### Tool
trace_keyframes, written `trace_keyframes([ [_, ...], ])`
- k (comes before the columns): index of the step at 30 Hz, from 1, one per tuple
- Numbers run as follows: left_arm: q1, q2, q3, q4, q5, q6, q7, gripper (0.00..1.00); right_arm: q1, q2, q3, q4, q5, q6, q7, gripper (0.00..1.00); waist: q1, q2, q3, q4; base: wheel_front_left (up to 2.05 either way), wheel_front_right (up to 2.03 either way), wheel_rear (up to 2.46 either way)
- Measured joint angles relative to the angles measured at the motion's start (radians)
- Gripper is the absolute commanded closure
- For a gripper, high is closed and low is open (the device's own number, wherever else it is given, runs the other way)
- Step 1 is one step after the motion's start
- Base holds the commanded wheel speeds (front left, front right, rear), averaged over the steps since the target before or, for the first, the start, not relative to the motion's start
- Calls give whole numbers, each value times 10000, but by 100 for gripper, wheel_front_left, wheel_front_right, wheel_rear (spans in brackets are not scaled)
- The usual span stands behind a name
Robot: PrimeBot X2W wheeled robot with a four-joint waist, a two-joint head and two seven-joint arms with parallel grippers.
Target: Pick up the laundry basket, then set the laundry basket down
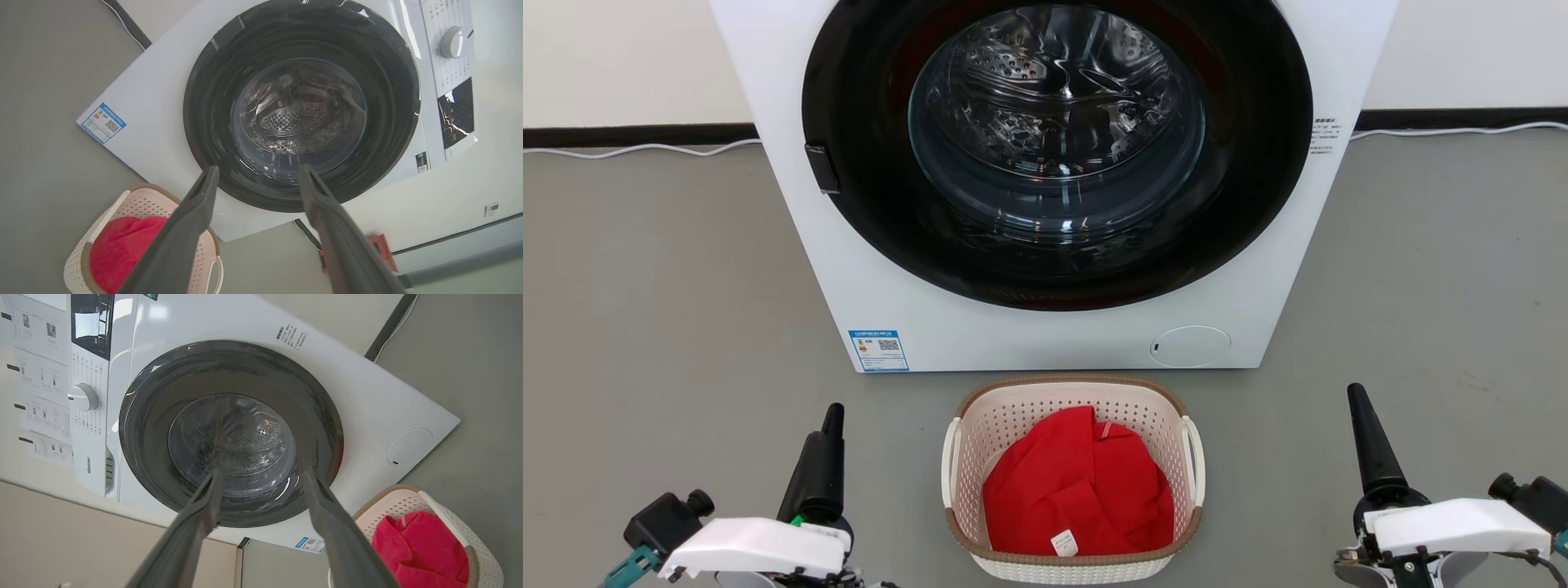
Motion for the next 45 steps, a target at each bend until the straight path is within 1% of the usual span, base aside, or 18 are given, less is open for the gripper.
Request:
trace_keyframes([
  [13,-10,10,-359,-69,2046,301,-349,0,-39,-44,61,-105,-2416,8,-339,0,0,0,26,-27,0,0,0],
  [14,-10,10,-359,-69,2046,301,-349,0,-39,-44,61,-105,-2416,8,-339,0,0,0,26,-27,0,0,0],
  [22,-112,17,-468,-54,2884,458,-585,0,-42,13,73,-247,-3473,8,-596,0,0,0,41,-56,0,0,0],
  [30,-188,23,-577,-84,3760,502,-815,0,-56,29,153,-399,-4266,10,-800,0,0,0,51,-63,0,0,0],
  [45,-203,54,-800,-207,5164,589,-1292,0,-236,67,196,-474,-6144,12,-1250,0,0,0,61,-85,0,0,0],
])
